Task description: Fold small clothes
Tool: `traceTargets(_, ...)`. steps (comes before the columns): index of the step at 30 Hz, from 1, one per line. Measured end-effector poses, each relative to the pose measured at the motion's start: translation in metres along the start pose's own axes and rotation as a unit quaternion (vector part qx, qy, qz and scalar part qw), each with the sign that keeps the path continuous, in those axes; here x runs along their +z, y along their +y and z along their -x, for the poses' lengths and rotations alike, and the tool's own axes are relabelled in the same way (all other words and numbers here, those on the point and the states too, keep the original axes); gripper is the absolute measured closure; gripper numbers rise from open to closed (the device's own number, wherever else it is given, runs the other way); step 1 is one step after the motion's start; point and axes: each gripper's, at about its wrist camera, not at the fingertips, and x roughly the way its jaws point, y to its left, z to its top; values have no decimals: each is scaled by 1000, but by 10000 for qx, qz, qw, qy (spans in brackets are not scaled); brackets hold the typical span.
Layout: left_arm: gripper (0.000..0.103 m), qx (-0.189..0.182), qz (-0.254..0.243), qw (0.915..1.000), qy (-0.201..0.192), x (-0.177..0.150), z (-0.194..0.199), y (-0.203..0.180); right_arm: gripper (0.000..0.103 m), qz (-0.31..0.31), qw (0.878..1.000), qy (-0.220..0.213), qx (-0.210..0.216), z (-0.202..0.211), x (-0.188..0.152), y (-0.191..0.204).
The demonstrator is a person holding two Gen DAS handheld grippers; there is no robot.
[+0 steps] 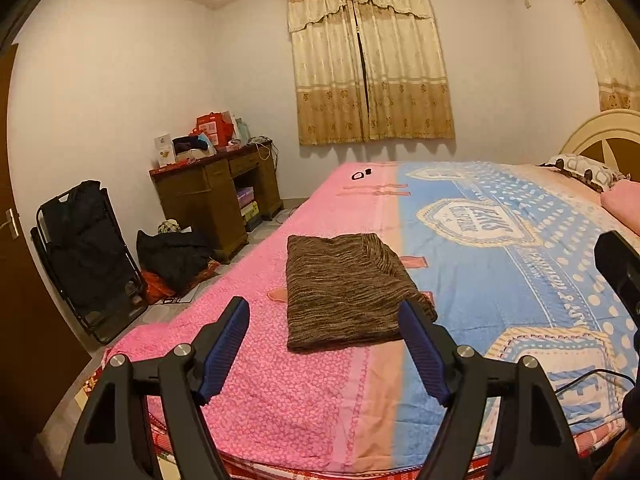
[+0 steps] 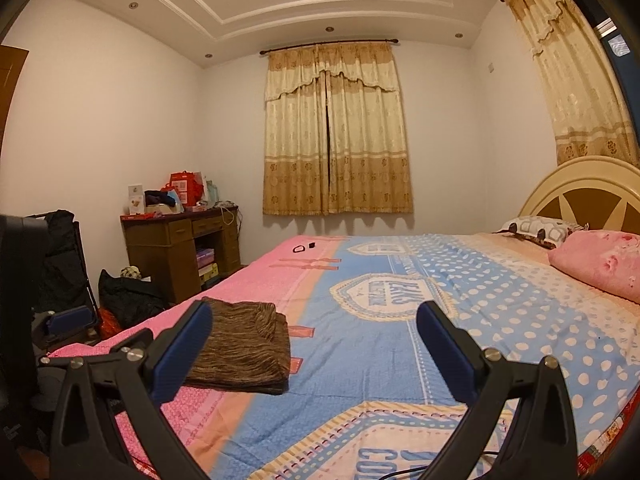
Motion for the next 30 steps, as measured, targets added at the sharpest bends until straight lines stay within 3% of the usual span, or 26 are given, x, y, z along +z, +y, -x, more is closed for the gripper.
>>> traceTargets(10,26,33,18,10000,89,-1,-3,1,0,-15,10000,4,-11,2,0,0)
traceTargets(15,26,-215,231,9992,225,-1,-9,6,0,-15,10000,6,-11,3,0,0)
traceTargets(22,26,-261,310,9989,232,-3,-11,12,0,-29,10000,33,25,2,0,0)
traceTargets(30,26,-95,174,9996,221,-4,-12,9,0,-73,9998,180,50,-3,-3,-3)
